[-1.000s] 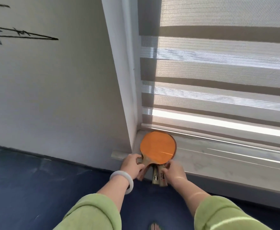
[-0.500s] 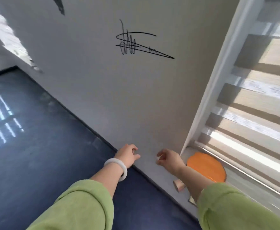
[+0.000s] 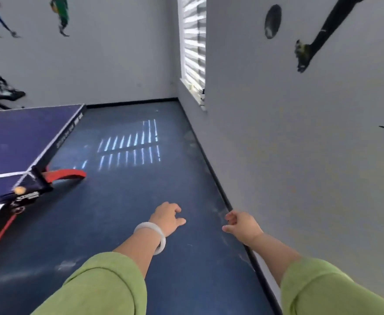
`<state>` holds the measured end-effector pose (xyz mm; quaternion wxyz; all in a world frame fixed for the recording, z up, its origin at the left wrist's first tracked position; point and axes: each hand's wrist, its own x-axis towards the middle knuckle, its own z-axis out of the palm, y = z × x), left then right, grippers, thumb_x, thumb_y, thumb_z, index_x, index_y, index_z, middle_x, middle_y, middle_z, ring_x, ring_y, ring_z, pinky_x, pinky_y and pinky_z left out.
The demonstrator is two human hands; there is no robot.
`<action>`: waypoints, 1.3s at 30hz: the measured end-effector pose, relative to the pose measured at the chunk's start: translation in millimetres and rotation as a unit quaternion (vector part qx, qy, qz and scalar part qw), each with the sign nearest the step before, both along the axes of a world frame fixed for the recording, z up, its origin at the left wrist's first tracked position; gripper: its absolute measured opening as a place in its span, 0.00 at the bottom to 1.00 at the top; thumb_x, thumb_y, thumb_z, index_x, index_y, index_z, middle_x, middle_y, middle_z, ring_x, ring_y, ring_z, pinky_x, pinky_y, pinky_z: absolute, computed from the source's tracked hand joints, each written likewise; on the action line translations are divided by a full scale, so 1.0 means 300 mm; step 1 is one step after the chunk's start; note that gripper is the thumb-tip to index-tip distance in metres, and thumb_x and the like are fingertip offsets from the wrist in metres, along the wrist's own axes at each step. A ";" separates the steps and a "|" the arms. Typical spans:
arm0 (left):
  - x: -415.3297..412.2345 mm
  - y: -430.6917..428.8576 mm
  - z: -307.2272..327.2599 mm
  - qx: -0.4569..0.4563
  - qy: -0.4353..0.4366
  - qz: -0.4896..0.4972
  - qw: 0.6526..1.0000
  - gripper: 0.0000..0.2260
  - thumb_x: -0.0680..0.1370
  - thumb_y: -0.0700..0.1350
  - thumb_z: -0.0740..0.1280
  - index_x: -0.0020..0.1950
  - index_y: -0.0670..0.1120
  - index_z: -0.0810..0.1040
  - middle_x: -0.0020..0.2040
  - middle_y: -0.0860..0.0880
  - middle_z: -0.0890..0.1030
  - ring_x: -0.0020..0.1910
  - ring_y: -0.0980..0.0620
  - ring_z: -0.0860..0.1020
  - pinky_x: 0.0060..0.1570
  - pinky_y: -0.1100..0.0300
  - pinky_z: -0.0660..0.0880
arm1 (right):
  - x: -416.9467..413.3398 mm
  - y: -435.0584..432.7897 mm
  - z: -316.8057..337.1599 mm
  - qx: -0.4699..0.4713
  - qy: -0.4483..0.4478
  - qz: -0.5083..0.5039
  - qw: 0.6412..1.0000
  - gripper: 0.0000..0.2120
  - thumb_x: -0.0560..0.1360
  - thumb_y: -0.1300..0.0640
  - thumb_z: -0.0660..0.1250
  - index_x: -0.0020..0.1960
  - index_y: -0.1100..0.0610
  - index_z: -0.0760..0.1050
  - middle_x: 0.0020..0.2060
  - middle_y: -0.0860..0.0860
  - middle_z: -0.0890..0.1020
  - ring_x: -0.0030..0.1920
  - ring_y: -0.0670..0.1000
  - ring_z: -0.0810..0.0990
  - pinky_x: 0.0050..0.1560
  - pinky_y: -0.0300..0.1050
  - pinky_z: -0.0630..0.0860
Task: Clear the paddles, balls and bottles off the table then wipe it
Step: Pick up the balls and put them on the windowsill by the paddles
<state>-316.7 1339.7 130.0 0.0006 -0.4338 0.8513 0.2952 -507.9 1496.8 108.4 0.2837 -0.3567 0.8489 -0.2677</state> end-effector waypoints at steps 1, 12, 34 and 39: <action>0.087 -0.061 0.008 -0.003 -0.003 0.021 1.000 0.18 0.78 0.51 0.68 0.67 0.49 0.74 0.60 0.50 0.73 0.60 0.49 0.74 0.62 0.52 0.72 | 0.059 -0.090 0.007 -0.002 0.001 0.019 1.000 0.18 0.73 0.57 0.73 0.61 0.57 0.76 0.50 0.49 0.78 0.51 0.48 0.77 0.53 0.37 0.72; 0.909 -0.622 0.081 -0.042 -0.004 0.229 0.973 0.22 0.78 0.54 0.68 0.70 0.50 0.70 0.66 0.49 0.70 0.66 0.47 0.70 0.66 0.49 0.69 | 0.716 -0.990 0.095 -0.011 0.036 0.210 0.977 0.22 0.76 0.53 0.69 0.67 0.57 0.71 0.62 0.53 0.76 0.61 0.54 0.77 0.57 0.45 0.75; 1.589 -1.374 -0.056 0.004 -0.012 0.494 0.869 0.22 0.77 0.54 0.69 0.69 0.50 0.71 0.64 0.49 0.70 0.64 0.49 0.71 0.65 0.50 0.70 | 1.456 -2.232 -0.039 0.042 -0.023 0.479 0.876 0.22 0.76 0.53 0.70 0.67 0.56 0.70 0.54 0.50 0.75 0.50 0.49 0.74 0.48 0.38 0.69; 1.720 -1.584 -0.151 0.030 0.005 0.478 0.878 0.22 0.78 0.53 0.68 0.70 0.50 0.70 0.64 0.50 0.70 0.64 0.51 0.71 0.62 0.53 0.72 | 1.589 -2.403 -0.146 0.066 -0.035 0.465 0.882 0.22 0.76 0.54 0.70 0.67 0.57 0.70 0.57 0.52 0.76 0.51 0.49 0.74 0.49 0.39 0.70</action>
